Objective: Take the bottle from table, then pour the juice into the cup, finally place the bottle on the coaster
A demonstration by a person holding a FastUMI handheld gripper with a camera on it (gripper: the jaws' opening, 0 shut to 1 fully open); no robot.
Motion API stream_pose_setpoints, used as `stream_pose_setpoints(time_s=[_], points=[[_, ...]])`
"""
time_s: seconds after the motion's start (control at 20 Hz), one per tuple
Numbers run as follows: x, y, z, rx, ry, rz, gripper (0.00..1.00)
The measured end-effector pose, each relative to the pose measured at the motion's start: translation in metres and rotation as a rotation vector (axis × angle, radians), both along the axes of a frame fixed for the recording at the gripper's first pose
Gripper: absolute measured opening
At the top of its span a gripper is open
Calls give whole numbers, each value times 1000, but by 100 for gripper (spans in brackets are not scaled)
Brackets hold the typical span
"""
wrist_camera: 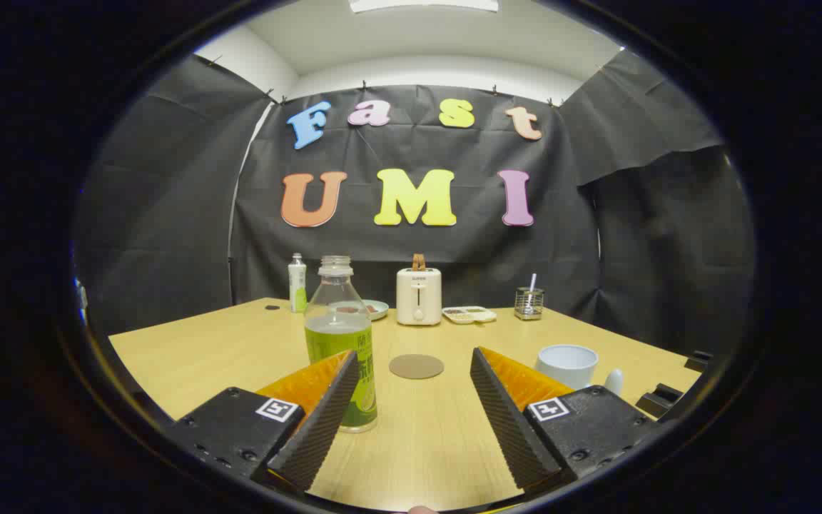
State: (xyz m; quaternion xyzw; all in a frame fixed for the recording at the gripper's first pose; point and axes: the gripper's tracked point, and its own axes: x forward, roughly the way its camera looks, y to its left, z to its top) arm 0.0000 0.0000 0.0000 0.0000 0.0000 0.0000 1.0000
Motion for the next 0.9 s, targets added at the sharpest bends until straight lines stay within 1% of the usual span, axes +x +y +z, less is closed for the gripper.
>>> stream_pose_setpoints(time_s=[0.9], points=[[-3, 0, 3, 12, -13, -5, 100]])
